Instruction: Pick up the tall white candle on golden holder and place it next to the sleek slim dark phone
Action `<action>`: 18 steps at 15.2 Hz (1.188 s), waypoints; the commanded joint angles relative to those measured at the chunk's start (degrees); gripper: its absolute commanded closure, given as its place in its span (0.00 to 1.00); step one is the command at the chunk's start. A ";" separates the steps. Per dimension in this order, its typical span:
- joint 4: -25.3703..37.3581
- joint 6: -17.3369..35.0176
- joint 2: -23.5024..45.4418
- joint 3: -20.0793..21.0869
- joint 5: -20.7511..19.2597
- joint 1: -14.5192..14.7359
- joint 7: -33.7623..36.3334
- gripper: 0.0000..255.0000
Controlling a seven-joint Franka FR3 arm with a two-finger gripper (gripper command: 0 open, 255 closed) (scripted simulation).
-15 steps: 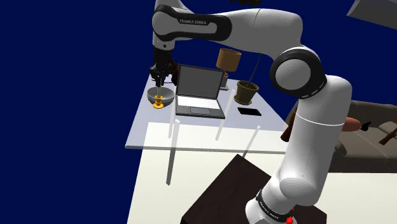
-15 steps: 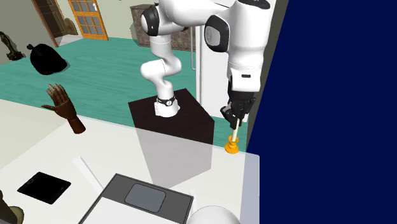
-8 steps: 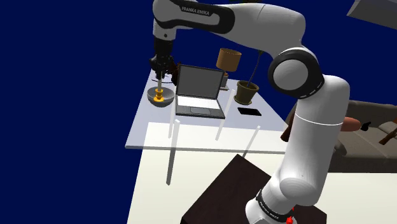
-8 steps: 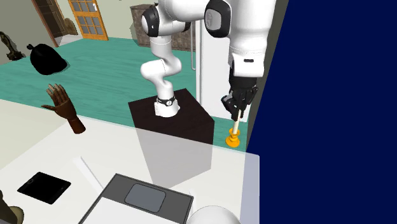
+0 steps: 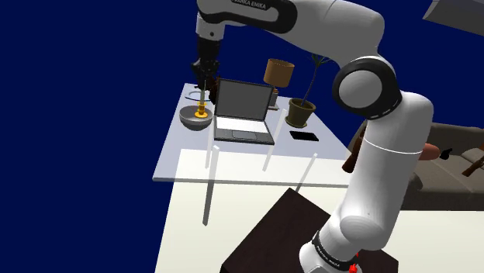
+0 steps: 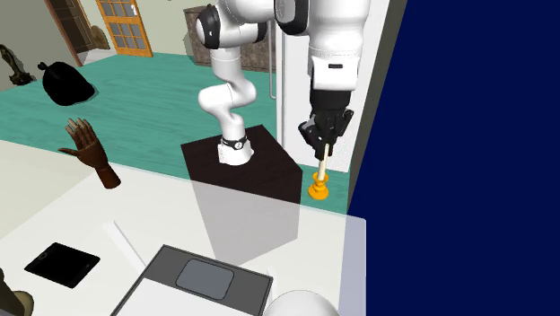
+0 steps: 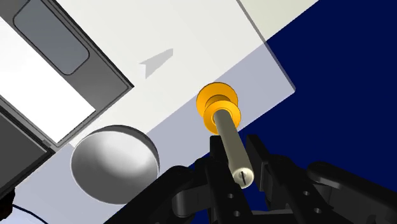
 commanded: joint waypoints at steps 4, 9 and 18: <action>-9.71 2.36 -7.31 -2.08 0.82 -3.45 -5.48 1.00; -16.76 3.74 -12.92 -4.79 1.18 -6.73 -11.50 1.00; -24.18 4.59 -19.34 -10.74 0.82 -12.22 -22.90 1.00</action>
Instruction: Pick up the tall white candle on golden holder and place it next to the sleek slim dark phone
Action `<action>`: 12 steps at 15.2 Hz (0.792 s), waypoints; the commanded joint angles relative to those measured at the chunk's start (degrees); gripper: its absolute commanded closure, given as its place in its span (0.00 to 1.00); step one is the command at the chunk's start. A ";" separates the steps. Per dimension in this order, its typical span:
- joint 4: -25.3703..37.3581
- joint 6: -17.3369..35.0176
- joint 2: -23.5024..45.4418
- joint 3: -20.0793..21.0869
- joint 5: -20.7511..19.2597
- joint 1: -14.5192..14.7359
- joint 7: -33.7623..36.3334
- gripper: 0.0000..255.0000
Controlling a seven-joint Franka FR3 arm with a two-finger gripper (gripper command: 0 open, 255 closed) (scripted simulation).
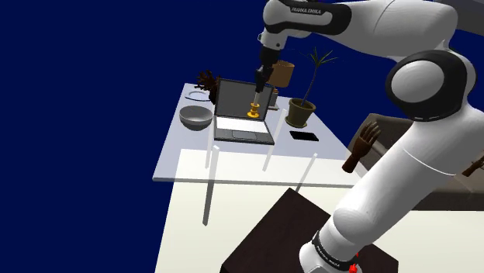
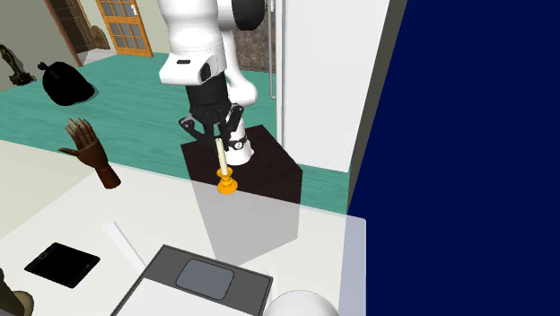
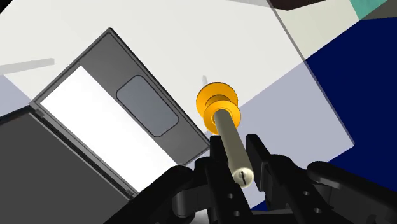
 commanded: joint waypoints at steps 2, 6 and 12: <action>-1.09 -0.08 -1.12 -2.26 -0.25 -1.88 -4.20 1.00; -1.95 -0.18 -2.03 -5.30 -0.61 -4.27 -9.56 1.00; -1.22 -0.57 -1.60 -10.08 -0.83 -7.88 -17.92 1.00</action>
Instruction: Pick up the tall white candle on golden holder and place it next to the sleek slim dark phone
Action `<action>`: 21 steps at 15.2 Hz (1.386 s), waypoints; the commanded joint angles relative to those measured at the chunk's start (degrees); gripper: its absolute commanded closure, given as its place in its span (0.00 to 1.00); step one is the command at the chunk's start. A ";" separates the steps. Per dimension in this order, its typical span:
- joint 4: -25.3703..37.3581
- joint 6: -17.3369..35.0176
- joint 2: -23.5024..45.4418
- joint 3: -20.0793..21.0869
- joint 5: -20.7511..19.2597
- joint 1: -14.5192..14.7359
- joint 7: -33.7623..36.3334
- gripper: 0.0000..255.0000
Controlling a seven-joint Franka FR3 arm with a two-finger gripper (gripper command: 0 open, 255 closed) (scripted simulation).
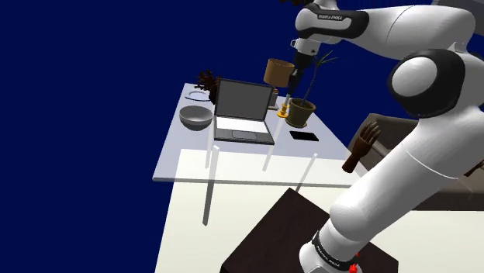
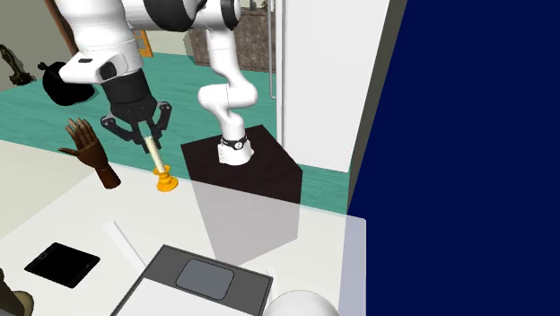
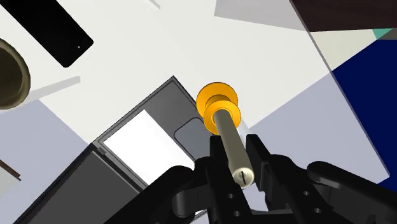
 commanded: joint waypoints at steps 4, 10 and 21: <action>2.48 -0.79 1.85 -4.15 0.35 -3.07 -7.40 1.00; 7.44 -1.89 6.25 -9.11 2.00 -7.12 -16.55 1.00; 25.12 -7.13 21.59 -16.37 10.30 -18.51 -33.95 1.00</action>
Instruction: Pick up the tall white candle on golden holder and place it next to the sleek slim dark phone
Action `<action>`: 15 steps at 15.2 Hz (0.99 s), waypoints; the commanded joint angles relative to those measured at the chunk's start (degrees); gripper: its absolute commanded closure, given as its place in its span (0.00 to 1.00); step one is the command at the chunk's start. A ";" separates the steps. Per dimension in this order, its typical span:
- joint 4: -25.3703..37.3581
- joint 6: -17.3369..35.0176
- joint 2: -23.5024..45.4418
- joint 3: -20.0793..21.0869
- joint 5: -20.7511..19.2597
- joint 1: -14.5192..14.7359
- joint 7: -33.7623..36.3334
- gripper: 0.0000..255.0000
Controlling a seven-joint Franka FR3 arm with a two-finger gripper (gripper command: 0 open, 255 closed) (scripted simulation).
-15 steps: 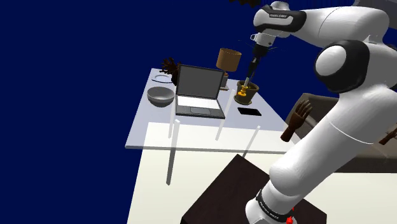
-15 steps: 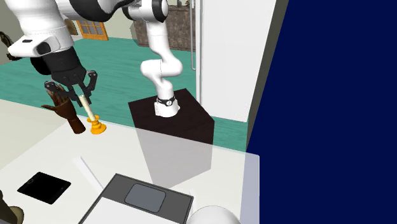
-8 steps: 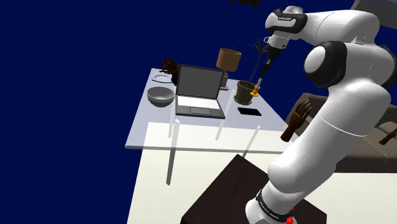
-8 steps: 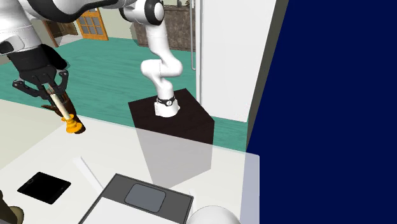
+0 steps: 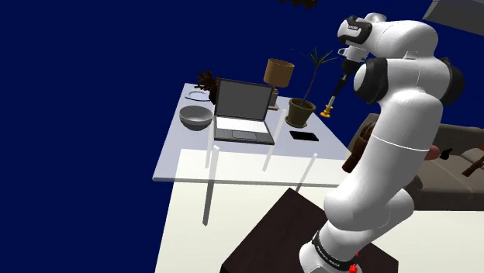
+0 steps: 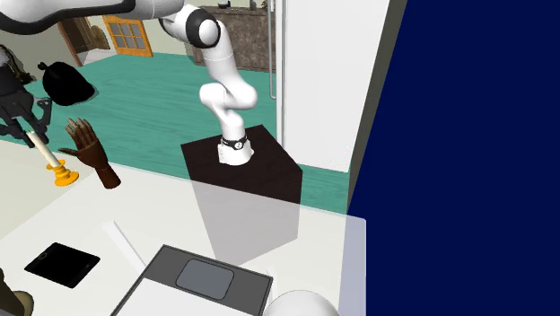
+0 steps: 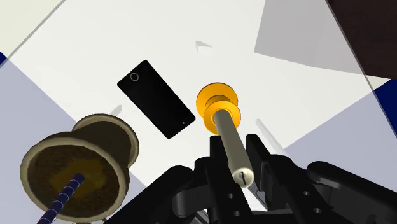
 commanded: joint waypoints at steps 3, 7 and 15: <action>10.72 -3.96 8.20 -1.29 4.68 -6.49 -5.88 1.00; 9.78 -2.16 9.29 -1.35 5.24 -7.51 -7.17 1.00; 0.80 5.03 7.39 -1.33 4.27 -5.67 -7.33 1.00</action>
